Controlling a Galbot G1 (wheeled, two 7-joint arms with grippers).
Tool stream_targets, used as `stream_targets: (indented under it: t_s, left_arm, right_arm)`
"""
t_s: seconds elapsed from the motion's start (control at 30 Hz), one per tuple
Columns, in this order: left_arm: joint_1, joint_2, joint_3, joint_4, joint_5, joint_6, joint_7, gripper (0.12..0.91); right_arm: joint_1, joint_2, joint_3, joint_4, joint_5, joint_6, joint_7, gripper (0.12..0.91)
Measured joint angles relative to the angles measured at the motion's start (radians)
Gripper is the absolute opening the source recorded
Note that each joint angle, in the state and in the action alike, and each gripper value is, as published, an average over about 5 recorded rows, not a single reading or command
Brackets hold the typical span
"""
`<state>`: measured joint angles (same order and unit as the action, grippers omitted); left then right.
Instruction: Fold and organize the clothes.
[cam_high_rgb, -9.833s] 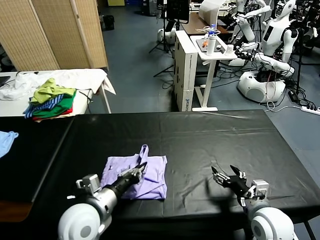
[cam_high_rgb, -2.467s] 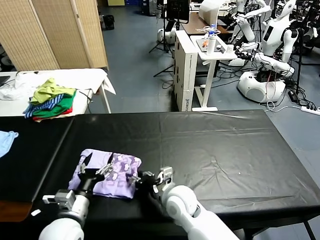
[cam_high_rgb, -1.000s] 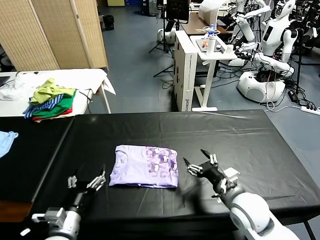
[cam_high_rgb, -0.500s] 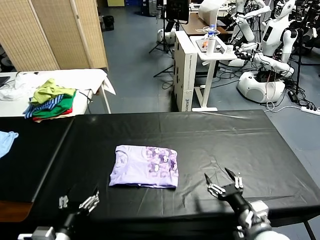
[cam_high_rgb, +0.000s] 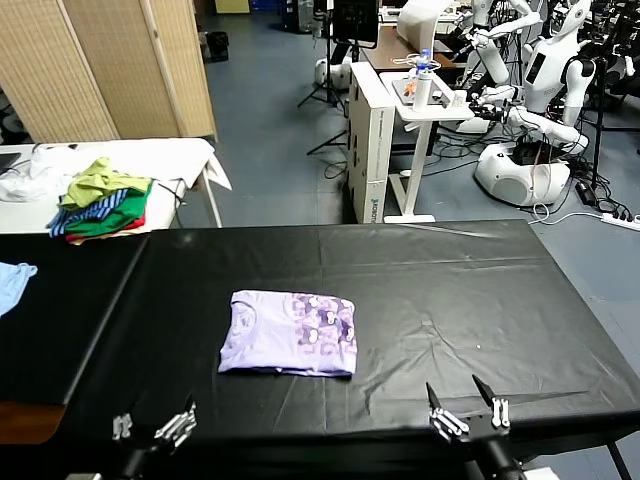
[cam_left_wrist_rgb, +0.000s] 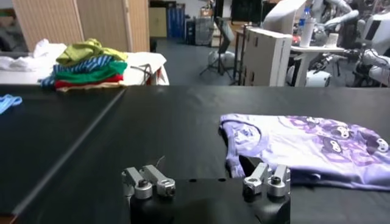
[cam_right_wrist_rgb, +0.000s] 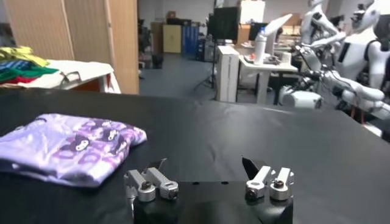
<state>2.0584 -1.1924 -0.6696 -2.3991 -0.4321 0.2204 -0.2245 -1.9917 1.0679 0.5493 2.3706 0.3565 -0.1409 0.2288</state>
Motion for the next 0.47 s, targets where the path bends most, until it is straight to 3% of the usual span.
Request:
stream_targets:
  t_s: [0.47]
  left_arm:
    - [0.007,0.001,0.003,0.000,0.002,0.011,0.011,0.907]
  right_arm:
    - [-0.034,0.006,0.000,0.007,0.002,-0.001,0.001,0.907]
